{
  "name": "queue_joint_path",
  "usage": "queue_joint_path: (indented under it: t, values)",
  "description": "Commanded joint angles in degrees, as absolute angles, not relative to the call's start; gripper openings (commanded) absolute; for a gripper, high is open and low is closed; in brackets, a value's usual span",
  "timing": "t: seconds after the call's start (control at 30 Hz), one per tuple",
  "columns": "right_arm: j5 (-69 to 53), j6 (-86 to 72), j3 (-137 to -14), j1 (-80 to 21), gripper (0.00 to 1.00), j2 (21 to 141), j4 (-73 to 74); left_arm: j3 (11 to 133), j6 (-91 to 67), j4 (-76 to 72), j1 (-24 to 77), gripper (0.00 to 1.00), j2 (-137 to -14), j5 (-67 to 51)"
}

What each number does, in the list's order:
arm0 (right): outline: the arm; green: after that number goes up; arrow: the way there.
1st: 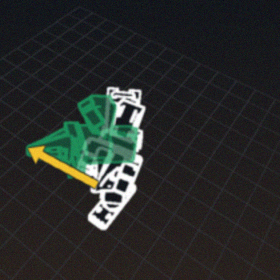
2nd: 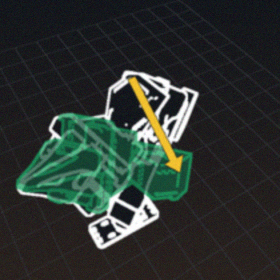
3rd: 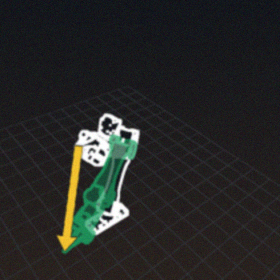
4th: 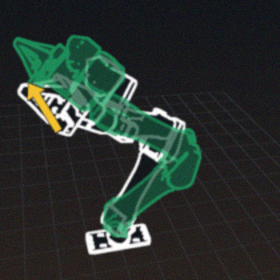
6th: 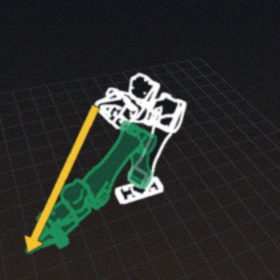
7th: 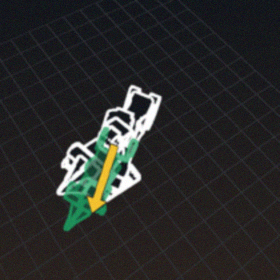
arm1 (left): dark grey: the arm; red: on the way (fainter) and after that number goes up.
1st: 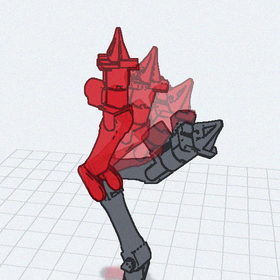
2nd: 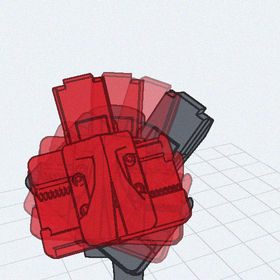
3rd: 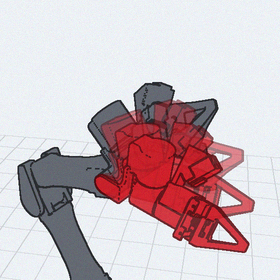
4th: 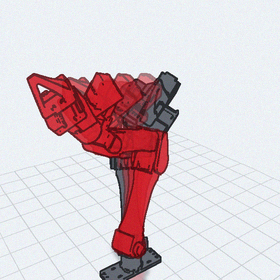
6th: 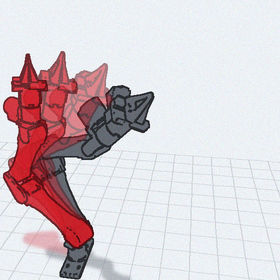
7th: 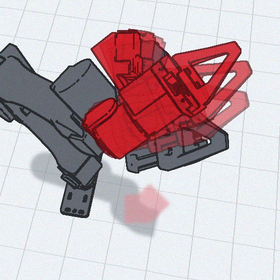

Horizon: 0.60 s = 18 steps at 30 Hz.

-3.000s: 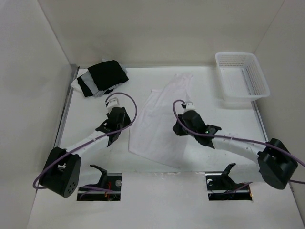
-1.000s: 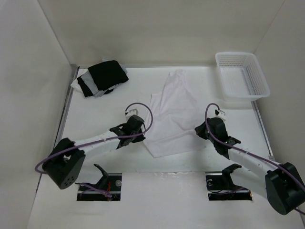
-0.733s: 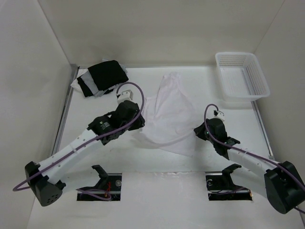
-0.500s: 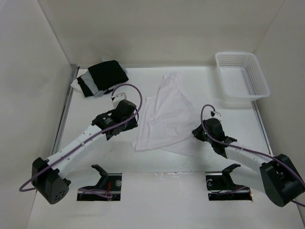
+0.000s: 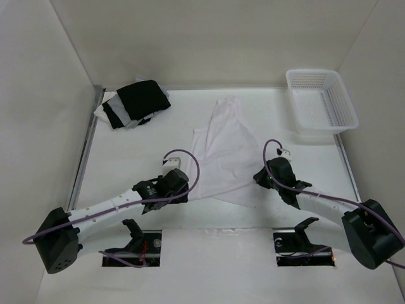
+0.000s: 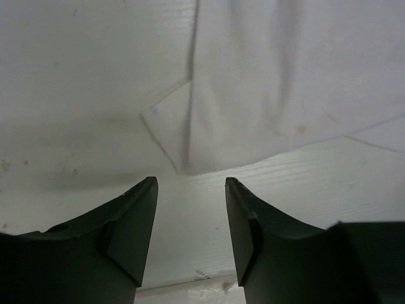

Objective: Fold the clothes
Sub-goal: Flatten the tank top out

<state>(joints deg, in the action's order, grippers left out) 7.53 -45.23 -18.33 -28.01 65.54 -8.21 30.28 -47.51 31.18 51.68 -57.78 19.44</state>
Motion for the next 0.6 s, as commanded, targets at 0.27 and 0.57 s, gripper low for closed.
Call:
queue_joint_path:
  t: [0.27,0.57]
  values:
    - [10.46,-45.44,-23.02,-29.93,0.00,70.13,-10.11,37.52,-36.04,1.77,39.51,0.48,-81.10,13.28]
    - [11.51,-46.05,-21.98,-31.85,0.00,65.42,-9.32,38.95,-36.90,1.23,39.06,0.01,-81.16,7.38]
